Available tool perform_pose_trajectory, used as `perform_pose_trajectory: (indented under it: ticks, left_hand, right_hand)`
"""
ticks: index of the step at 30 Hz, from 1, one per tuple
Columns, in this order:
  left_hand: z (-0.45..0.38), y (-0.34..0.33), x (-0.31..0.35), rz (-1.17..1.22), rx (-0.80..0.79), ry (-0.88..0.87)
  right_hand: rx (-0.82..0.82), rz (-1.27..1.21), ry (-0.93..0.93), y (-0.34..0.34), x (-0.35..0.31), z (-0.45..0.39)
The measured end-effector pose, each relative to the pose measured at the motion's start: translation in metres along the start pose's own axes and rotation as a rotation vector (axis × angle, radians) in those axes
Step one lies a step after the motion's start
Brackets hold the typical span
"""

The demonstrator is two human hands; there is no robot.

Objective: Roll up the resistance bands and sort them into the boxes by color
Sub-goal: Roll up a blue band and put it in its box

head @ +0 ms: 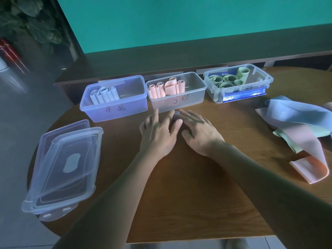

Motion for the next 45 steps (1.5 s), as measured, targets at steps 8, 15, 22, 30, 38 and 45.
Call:
perform_pose_trajectory:
  ticks: [8, 15, 22, 30, 38, 45]
  left_hand:
    - [-0.003, -0.008, -0.005, -0.021, 0.196, -0.088]
    - [-0.014, -0.014, -0.008, -0.042, 0.128, -0.062]
    - [-0.022, -0.017, -0.011, -0.005, 0.159, -0.066]
    - [-0.026, -0.015, -0.009, 0.053, 0.268, -0.190]
    - [-0.023, -0.015, -0.006, 0.156, 0.286, -0.265]
    - [-0.001, -0.004, -0.004, 0.110, 0.123, -0.434]
  right_hand:
    - [0.012, -0.049, -0.036, 0.002, 0.008, -0.020]
    - [0.072, -0.008, -0.051, 0.000, 0.013, -0.033]
    - [0.157, -0.106, -0.122, 0.003, 0.019, -0.048]
    - [0.217, -0.236, -0.073, -0.002, 0.029, -0.054]
    - [0.173, -0.253, 0.006, -0.001, 0.029, -0.034]
    - [0.118, -0.362, -0.045, 0.012, 0.021, 0.008]
Point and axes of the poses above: each hand's wrist, its own z-axis away from the middle knuckle, its own y-axis out of the back of the hand, x = y × z, the point moved 1 cm from there along -z, towards the middle knuckle, and after that the axes turned 3 degrees about -y, right-handed, at the moved point
